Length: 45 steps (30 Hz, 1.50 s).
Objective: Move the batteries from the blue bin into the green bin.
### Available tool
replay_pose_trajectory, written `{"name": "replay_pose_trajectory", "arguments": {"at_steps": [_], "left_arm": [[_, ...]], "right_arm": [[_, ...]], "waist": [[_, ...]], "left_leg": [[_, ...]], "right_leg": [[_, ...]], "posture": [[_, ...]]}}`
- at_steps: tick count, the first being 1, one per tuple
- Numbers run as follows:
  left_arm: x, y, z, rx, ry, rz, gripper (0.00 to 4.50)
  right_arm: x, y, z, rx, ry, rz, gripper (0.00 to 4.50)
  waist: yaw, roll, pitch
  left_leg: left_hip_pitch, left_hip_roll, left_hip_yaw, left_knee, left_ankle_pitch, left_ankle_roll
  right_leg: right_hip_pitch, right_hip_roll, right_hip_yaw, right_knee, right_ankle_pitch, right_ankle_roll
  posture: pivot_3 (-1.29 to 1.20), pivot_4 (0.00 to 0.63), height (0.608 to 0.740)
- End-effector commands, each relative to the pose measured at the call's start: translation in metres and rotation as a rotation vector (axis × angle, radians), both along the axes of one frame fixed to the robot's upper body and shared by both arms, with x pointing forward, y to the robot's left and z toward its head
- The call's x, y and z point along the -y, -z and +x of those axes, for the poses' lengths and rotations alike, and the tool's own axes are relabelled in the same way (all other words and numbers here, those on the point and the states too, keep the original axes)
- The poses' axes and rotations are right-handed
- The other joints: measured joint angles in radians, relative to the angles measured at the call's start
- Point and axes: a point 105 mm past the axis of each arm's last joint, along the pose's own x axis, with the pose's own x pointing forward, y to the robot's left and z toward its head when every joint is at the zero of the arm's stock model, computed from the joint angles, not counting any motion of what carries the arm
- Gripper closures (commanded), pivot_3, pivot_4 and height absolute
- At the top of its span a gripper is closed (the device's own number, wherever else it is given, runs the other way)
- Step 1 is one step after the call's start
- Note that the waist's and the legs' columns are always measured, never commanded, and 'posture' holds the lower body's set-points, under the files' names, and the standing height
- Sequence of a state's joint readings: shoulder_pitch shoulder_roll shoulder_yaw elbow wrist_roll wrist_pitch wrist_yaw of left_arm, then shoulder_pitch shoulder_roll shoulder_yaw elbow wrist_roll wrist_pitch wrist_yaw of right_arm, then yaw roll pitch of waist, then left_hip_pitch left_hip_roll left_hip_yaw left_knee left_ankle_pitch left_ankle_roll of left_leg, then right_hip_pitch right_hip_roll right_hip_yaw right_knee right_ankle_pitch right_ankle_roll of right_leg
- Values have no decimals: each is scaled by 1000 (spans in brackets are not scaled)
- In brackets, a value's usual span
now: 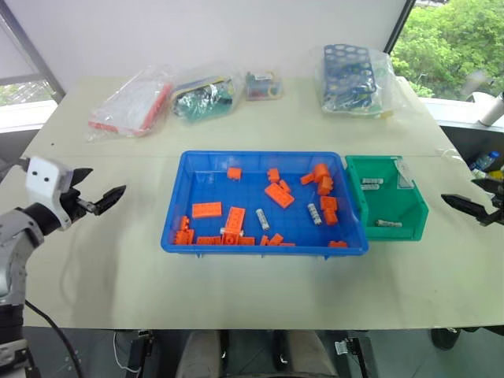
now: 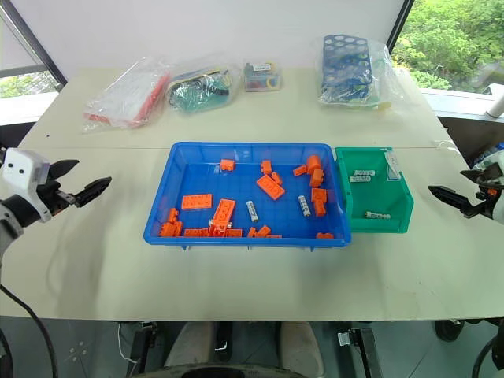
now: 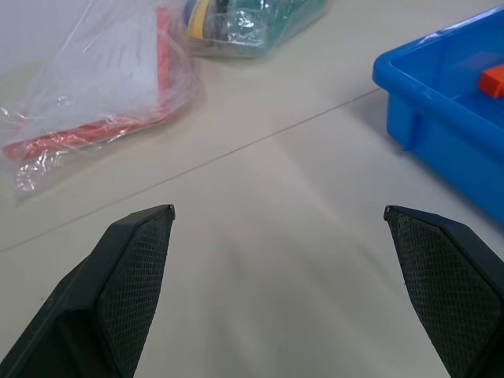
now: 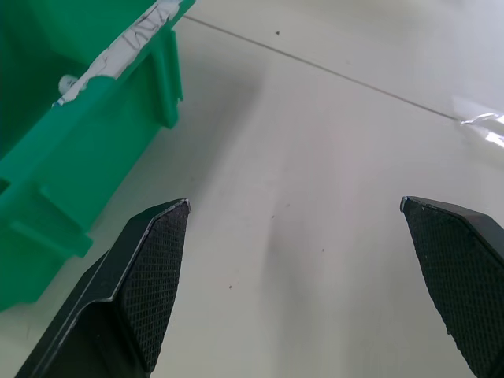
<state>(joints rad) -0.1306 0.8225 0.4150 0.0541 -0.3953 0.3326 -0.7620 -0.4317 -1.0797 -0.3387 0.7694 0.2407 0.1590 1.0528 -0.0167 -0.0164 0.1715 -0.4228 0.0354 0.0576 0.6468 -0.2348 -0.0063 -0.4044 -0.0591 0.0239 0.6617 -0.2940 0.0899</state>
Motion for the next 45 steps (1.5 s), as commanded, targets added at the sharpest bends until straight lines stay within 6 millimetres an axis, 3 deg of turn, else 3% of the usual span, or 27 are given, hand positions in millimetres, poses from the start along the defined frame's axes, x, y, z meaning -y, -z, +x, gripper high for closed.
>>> {"name": "replay_pose_trajectory", "arguments": {"at_steps": [1, 18, 26, 29, 37, 40, 45], "left_arm": [[-4, -18, 0, 53, -13, 67, 0], [7, -25, 4, 67, 20, 6, 0], [29, -34, 3, 71, 118, -52, 0], [42, -42, -1, 67, 195, -60, 0], [88, -63, -25, -13, 526, -13, 0], [97, -61, -31, -44, 597, 21, 0], [112, -55, -43, -108, 718, 69, 0]], "right_arm": [[0, -15, 3, 62, 4, -16, 76], [-2, -10, 1, 28, -1, -3, 76], [-14, -42, 12, 87, -67, -14, 76], [-43, -62, 17, 118, -196, -3, 76], [-178, -102, 13, 162, -718, -44, 76], [-218, -101, 15, 162, -832, -65, 76], [-281, -72, 18, 128, -1008, -175, 76]], "waist": [[0, 0, 0], [1, 0, 0], [0, 0, 0], [0, 0, 0], [-2, 1, 1], [-2, 0, 1], [3, 0, 1]], "left_leg": [[0, 0, 0, 0, 0, 0], [0, -1, 0, 0, 0, 0], [0, -1, 1, 0, 0, 0], [0, -1, 0, 0, 0, 0], [-1, 0, 0, 0, 0, 0], [-1, 0, 0, 1, 0, 0], [-4, -1, -1, 1, 0, 0]], "right_leg": [[0, 0, 0, 0, 0, 0], [0, -1, 0, 0, 0, 1], [0, 1, 0, 0, 1, 1], [0, 2, 0, 0, 1, 1], [-1, 1, 0, 1, 1, 1], [-1, 0, 0, 1, 0, 1], [-4, -1, -1, 1, 0, 1]], "posture": [[0, 150, 739], [0, 150, 739], [0, 150, 739], [0, 150, 739], [0, 150, 739], [0, 150, 739], [0, 150, 739]]}}
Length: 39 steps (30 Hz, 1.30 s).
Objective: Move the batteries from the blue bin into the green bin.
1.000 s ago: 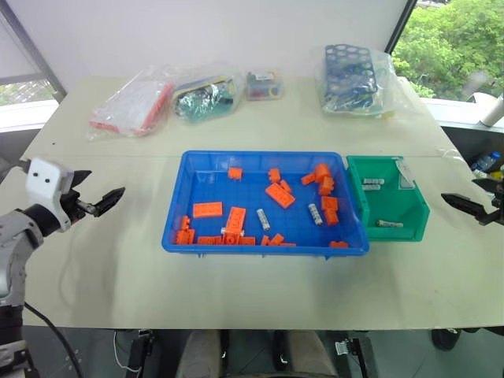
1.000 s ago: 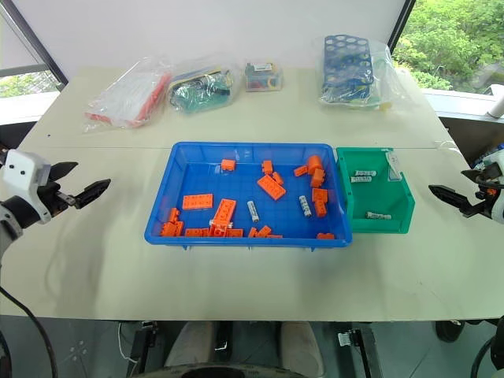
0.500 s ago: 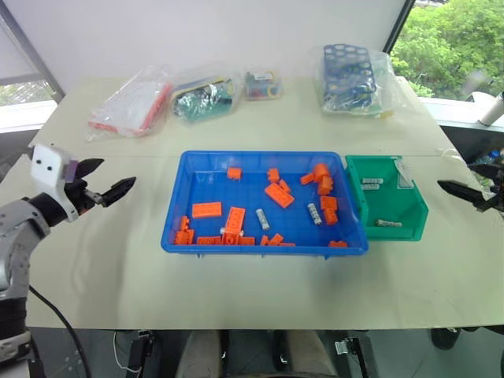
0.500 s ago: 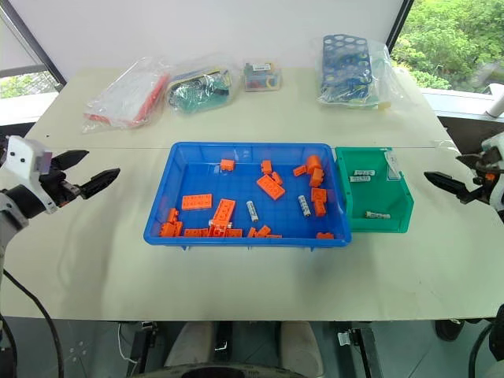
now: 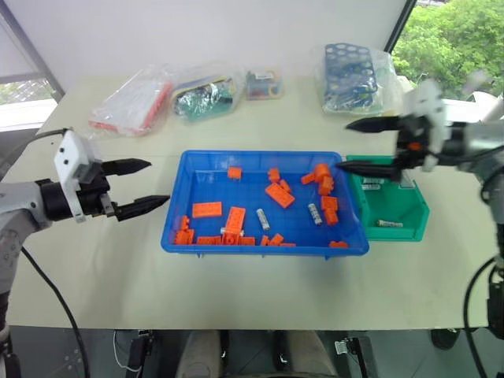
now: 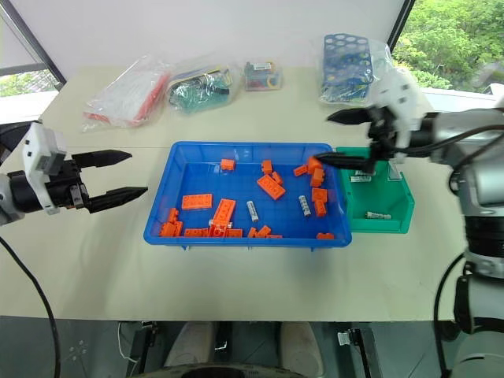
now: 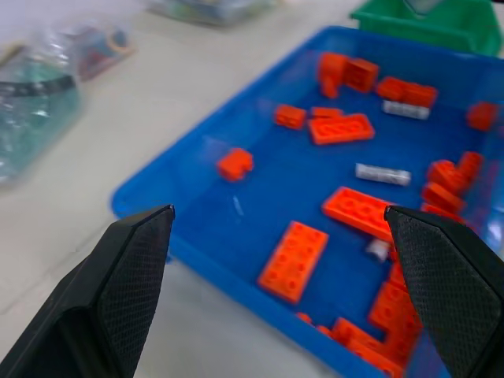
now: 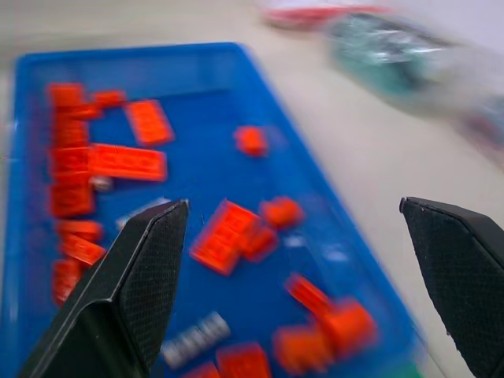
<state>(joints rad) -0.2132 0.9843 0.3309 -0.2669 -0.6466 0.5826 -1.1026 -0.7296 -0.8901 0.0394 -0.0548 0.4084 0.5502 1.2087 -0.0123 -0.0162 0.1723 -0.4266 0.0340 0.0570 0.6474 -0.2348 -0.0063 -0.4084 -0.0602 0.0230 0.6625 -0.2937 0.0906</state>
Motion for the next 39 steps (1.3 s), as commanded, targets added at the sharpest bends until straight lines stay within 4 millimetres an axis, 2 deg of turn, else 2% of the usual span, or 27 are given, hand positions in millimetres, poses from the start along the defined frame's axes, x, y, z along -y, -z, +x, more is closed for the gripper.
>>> {"name": "replay_pose_trajectory", "arguments": {"at_steps": [1, 4, 6, 11, 15, 20, 32, 35, 38, 39], "left_arm": [[14, -3, -12, -5, 114, 53, 0], [19, -1, -16, -21, 155, 82, 0], [20, -1, -17, -23, 161, 83, 0], [23, 1, -18, -24, 164, 81, 0], [24, 1, -19, -17, 154, 74, 0], [20, -1, -19, -13, 131, 74, 0], [21, -3, -17, 2, 119, 65, 0], [20, -4, -15, 6, 114, 64, 0], [19, -6, -14, 10, 111, 63, 0], [19, -6, -14, 11, 111, 63, 0]], "right_arm": [[-43, 9, 4, 76, -102, -82, 76], [-77, 41, 14, 134, -186, -198, 76], [-94, 54, 17, 141, -225, -217, 76], [-119, 76, 22, 166, -278, -249, 76], [-125, 91, 26, 221, -327, -320, 76], [-126, 100, 27, 238, -376, -338, 76], [-149, 110, 31, 276, -363, -252, 76], [-151, 111, 27, 259, -365, -216, 861], [-151, 110, 26, 250, -347, -196, 2312], [-151, 108, 28, 252, -336, -189, 2312]], "waist": [[-3, 0, 0], [-6, 0, 0], [-6, 0, 0], [-1, 0, 1], [-5, 0, 1], [-5, 0, 1], [-8, -1, 0], [-7, -1, 0], [-5, -1, 0], [-6, -1, 0]], "left_leg": [[0, 0, 0, 0, 0, 0], [0, 0, 1, 1, 0, 0], [0, 0, 0, 1, 0, 0], [-1, 0, 0, 2, 0, 0], [0, 0, 0, 2, 0, 0], [0, 0, 0, 2, 0, 0], [0, 0, 0, 2, 0, 0], [0, 0, 0, 2, 0, 0], [0, 0, -1, 2, 0, 0], [0, 0, -1, 2, 0, 0]], "right_leg": [[0, 0, 0, 0, 0, 0], [0, 2, 0, 1, 0, 0], [-1, 4, 0, 1, 0, 0], [-1, 4, 0, 1, 0, 0], [0, 4, 0, 1, 0, 0], [0, 4, 0, 1, 0, 0], [0, 4, 0, 2, 0, 0], [0, 4, 0, 2, 0, 0], [0, 4, 0, 2, 0, 0], [0, 4, -1, 2, 0, 0]], "posture": [[0, 150, 739], [0, 150, 739], [0, 150, 739], [0, 150, 739], [0, 150, 739], [0, 150, 739], [0, 150, 739], [0, 150, 739], [0, 150, 739], [0, 150, 739]]}}
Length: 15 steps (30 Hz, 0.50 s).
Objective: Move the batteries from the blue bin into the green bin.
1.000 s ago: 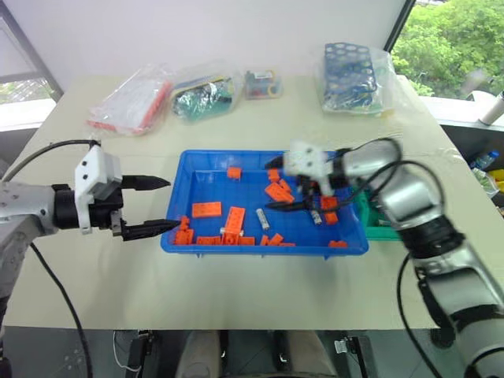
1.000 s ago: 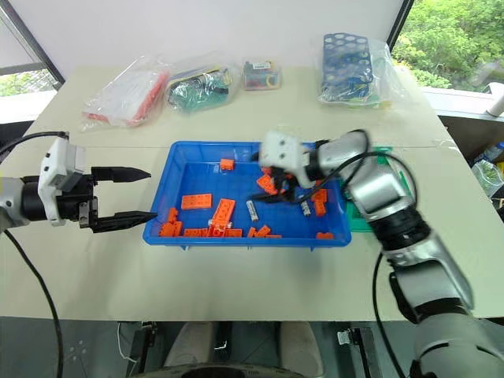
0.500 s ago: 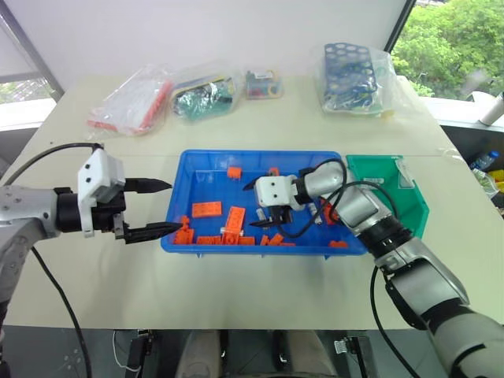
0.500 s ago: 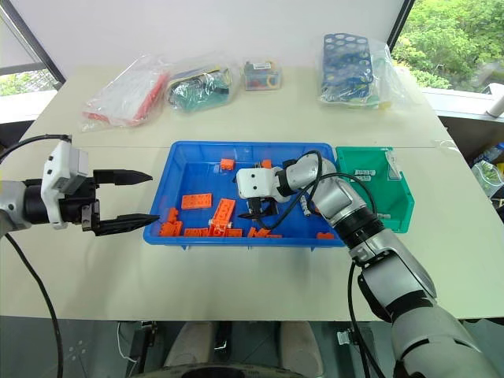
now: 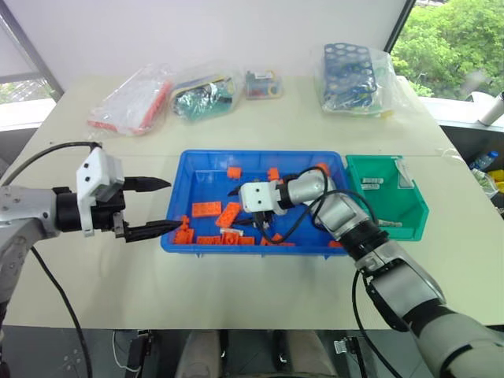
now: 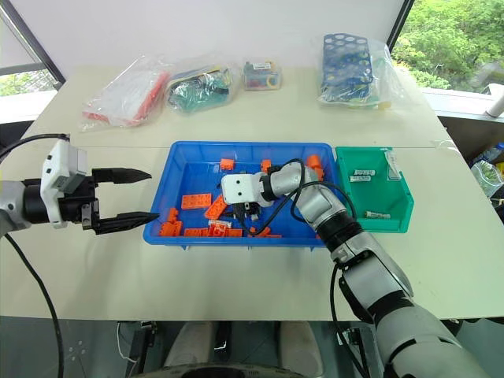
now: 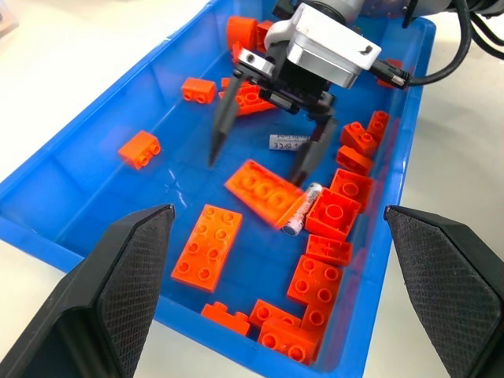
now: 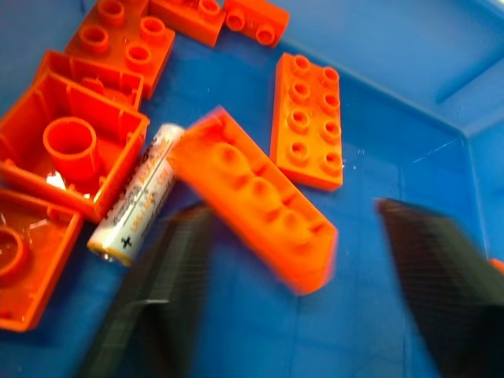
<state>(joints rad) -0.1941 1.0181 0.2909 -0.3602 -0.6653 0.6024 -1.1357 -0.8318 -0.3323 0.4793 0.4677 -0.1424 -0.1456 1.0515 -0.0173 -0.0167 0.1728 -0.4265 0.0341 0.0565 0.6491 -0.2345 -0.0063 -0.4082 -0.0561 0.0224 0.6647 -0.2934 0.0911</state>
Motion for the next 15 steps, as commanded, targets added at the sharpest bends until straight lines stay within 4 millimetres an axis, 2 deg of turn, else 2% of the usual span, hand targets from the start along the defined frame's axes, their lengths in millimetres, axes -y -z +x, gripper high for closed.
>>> {"name": "replay_pose_trajectory", "arguments": {"at_steps": [1, 8, 15], "left_arm": [[-1, -11, 1, 45, 0, -4, 0], [3, -11, 4, 56, 6, -8, 0], [2, -15, 7, 67, 3, -12, 0]], "right_arm": [[-4, -20, 3, 32, 23, 85, 2312], [-12, -28, 13, 41, 88, 141, 2312], [-9, -17, 7, 21, 72, 95, 2312]], "waist": [[-1, 0, 0], [-4, 0, 0], [-2, 0, 0]], "left_leg": [[0, 0, 0, 0, 0, 0], [0, 0, 0, 0, 0, 0], [0, 0, 0, 0, 0, 0]], "right_leg": [[0, 0, 0, 0, 0, 0], [-1, 0, 0, 0, 0, 0], [0, 0, 0, 0, 0, 0]], "posture": [[0, 150, 739], [0, 150, 739], [0, 150, 739]]}}
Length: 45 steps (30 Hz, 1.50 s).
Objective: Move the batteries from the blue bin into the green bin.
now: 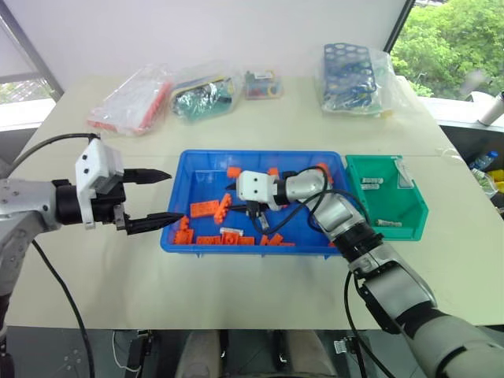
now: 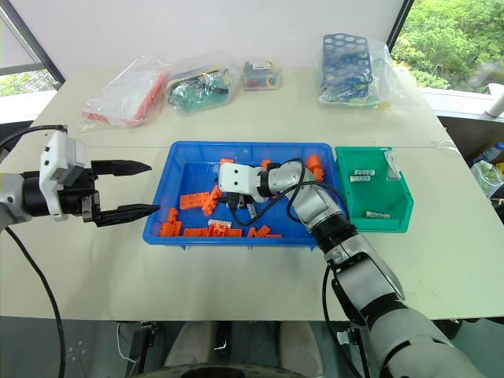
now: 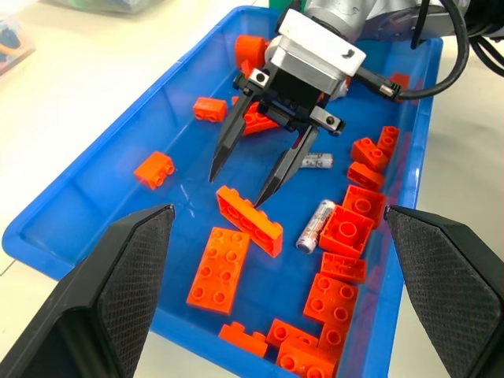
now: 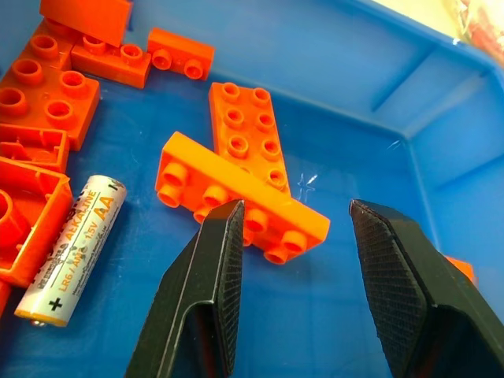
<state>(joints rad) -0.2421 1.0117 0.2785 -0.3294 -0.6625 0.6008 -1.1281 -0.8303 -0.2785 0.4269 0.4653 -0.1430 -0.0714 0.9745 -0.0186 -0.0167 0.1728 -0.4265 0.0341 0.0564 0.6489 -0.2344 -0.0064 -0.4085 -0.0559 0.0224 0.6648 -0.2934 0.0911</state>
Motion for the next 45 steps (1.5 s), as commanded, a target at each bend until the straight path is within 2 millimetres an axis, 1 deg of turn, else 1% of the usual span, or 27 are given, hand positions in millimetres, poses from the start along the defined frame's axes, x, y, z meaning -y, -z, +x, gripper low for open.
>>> {"name": "replay_pose_trajectory", "arguments": {"at_steps": [1, 4, 9, 12, 13, 15, 17, 20, 22, 25, 30, 40, 45], "left_arm": [[2, -8, 0, 44, 12, 3, 0], [2, -8, 1, 48, 11, 1, 0], [3, -8, 2, 51, 10, 0, 0], [4, -7, 0, 40, 18, 1, 0], [5, -6, -1, 34, 23, 2, 0], [6, -3, -4, 16, 43, 7, 0], [7, 1, -6, 7, 58, 19, 0], [9, 0, -3, 17, 57, 14, 0], [10, -1, -2, 22, 58, 4, 0], [12, 0, -3, 20, 69, 8, 0], [12, -1, -2, 23, 70, 13, 0], [10, -2, -1, 29, 62, 18, 0], [10, -2, -2, 27, 64, 20, 0]], "right_arm": [[0, -5, -4, 32, -28, -14, 2312], [0, -1, -6, 15, -34, -20, 2312], [-1, -3, -6, 32, -33, -26, 2312], [4, -13, -5, 33, -39, -39, 2312], [6, -18, -6, 11, -35, -28, 2312], [8, -27, -14, -92, -40, -9, 2312], [10, -28, -24, -169, -56, -20, 2312], [16, -19, -34, -266, -50, -76, 2312], [18, -15, -37, -298, -39, -91, 2312], [21, -2, -36, -321, -4, -118, 2312], [19, 7, -33, -352, 24, -104, 2312], [21, 15, -38, -385, 5, -126, 2312], [20, 13, -44, -398, -19, -134, 2312]], "waist": [[0, 0, 0], [-1, 0, 0], [-2, 0, 0], [-2, 0, 0], [-1, 0, 0], [-1, 0, 0], [0, 0, 0], [2, 0, 0], [3, 0, 0], [2, 0, 0], [0, 0, 0], [1, 0, 0], [2, 0, 0]], "left_leg": [[0, 0, 0, 0, 0, 0], [0, 0, 0, 0, 0, 0], [0, 0, 0, 0, 0, 0], [0, 0, 0, 0, 0, 0], [0, 0, 0, 0, 0, 0], [0, 0, 0, 0, 0, 0], [0, 0, 0, 0, 0, 0], [0, 0, 0, 0, 0, 0], [0, 0, -1, 0, 0, 0], [0, 0, 0, 0, 0, 0], [0, 0, 0, 0, 0, 0], [0, 0, 0, 0, 0, 0], [0, 0, 0, 0, 0, 0]], "right_leg": [[0, 0, 0, 0, 0, 0], [0, 0, 0, 0, 0, 0], [0, 0, 0, 0, 0, 0], [0, 0, 0, 0, 0, 0], [0, 0, 0, 0, 0, 0], [0, 0, 0, 0, 0, 0], [0, 0, 0, 0, 0, 0], [0, 0, 0, 0, 0, 0], [0, 0, -1, 0, 0, 0], [0, 0, -1, 0, 0, 0], [0, 0, -1, 0, 0, 0], [0, 1, -1, 0, 0, 0], [0, 0, -1, 0, 0, 0]], "posture": [[0, 150, 739], [0, 150, 739], [0, 150, 739], [0, 150, 739], [0, 150, 739], [0, 150, 739], [0, 150, 739], [0, 150, 739], [0, 150, 739], [0, 150, 739], [0, 150, 739], [0, 150, 739], [0, 150, 739]]}}
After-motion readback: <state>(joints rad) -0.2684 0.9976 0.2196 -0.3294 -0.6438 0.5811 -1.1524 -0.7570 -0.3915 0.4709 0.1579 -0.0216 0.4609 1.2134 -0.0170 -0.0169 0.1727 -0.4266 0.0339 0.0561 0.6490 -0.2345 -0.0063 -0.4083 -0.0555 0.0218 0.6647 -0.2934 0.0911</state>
